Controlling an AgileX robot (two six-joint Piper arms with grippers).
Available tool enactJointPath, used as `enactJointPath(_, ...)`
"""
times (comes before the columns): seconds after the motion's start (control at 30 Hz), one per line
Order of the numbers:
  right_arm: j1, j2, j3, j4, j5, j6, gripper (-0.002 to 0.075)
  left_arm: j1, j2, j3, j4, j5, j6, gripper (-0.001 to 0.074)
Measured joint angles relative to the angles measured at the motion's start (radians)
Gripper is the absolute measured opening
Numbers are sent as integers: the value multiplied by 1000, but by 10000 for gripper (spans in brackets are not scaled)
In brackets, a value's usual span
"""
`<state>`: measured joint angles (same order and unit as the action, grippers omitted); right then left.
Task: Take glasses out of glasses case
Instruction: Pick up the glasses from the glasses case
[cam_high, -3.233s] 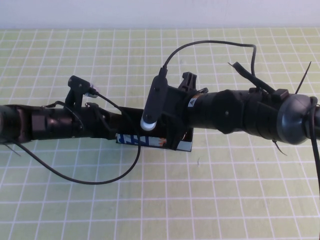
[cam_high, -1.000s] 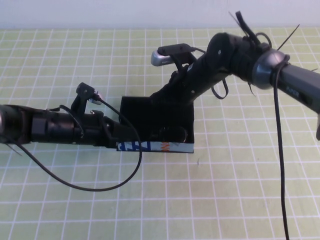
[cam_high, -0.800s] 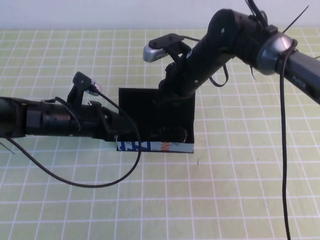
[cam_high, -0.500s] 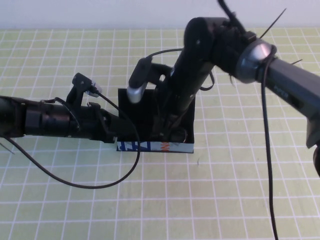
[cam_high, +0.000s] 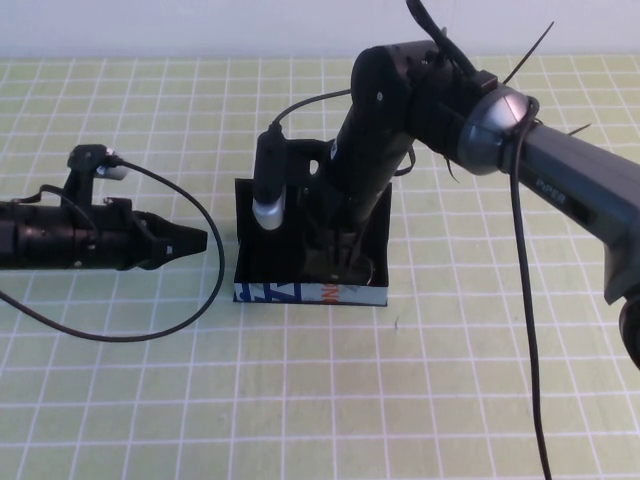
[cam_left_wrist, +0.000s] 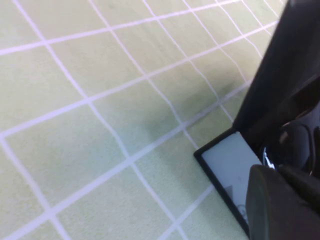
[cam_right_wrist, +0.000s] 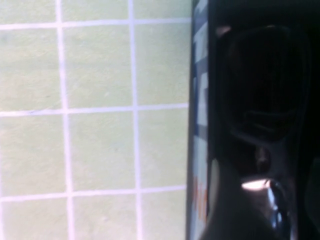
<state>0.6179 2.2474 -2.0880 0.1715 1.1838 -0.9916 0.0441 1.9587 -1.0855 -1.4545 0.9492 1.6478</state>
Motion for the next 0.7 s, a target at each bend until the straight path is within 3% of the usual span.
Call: enactJointPath(0.7, -2, 69, 0, -13, -94, -12, 296, 5, 0, 0, 0, -1, -6, -4)
